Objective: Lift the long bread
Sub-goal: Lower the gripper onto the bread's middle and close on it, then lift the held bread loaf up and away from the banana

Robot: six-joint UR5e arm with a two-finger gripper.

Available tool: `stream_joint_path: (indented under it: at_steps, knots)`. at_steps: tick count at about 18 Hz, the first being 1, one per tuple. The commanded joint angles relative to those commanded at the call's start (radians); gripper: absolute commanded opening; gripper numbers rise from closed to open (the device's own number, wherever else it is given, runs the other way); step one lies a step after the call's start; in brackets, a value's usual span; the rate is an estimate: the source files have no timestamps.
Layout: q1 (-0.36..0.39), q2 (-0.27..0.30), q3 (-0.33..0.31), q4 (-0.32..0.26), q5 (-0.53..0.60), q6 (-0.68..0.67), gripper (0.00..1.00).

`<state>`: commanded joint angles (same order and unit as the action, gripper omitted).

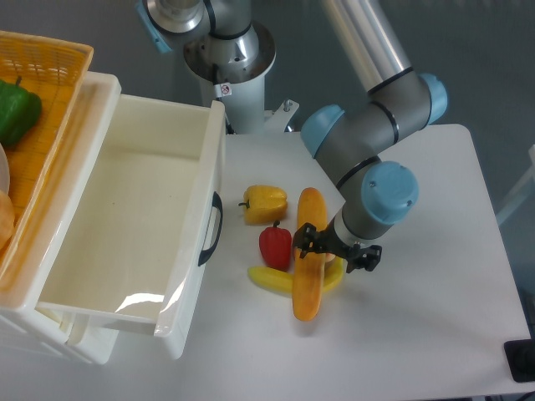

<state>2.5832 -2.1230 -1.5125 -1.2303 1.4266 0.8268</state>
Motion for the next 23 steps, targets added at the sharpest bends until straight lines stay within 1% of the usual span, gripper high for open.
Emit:
stream_joint_path:
  at_steps: [3,6,10,12,14,16,19,23]
  knots:
    - [-0.011,-0.005,-0.011,0.002,0.005,-0.003,0.91]
    - [-0.011,-0.006,-0.017,0.000,0.006,-0.002,0.81]
    - [-0.011,-0.005,-0.028,-0.002,0.008,-0.003,0.62]
    - [-0.011,0.000,-0.026,0.000,0.008,-0.002,0.50]
    - [-0.009,0.009,-0.025,0.003,0.008,0.006,0.30]
    - [-0.008,0.015,-0.012,0.005,0.009,0.009,0.21]
    - [-0.005,0.020,0.008,0.005,0.018,0.014,0.21]
    - [-0.005,0.034,0.044,0.005,0.072,0.014,0.21]
